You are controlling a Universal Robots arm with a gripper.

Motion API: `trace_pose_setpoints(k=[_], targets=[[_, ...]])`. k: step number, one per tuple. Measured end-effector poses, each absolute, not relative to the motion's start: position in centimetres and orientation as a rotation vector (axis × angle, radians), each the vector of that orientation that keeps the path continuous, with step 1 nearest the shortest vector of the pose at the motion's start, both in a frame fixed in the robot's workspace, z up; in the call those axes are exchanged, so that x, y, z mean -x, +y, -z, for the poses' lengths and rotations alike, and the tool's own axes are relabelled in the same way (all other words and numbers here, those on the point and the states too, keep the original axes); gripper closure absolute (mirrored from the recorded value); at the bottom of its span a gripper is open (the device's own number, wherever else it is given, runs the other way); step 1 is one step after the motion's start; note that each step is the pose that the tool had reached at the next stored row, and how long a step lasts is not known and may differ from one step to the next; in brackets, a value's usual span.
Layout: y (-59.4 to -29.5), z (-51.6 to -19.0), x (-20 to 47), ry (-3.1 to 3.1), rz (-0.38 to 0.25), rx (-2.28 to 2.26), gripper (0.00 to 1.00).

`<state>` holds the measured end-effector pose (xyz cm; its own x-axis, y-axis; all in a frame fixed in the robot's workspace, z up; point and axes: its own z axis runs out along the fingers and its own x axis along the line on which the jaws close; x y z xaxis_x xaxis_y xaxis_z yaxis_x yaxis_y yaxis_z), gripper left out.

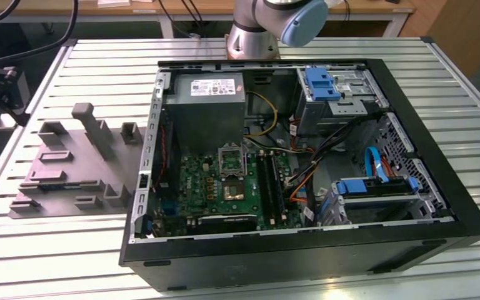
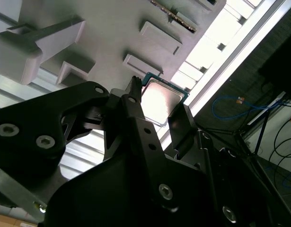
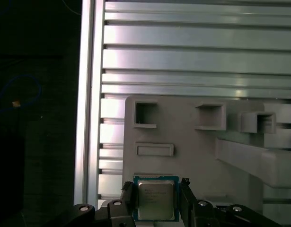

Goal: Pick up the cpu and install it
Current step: 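Pick up the cpu and move it towards the insertion slot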

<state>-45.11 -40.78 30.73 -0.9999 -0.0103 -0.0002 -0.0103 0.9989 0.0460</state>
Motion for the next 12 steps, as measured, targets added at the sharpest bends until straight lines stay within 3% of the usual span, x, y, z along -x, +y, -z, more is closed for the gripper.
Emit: trace_pose_setpoints(k=[12], targets=[[-40.78,-31.01,45.11,3.141,-0.072,0.016,0.53]])
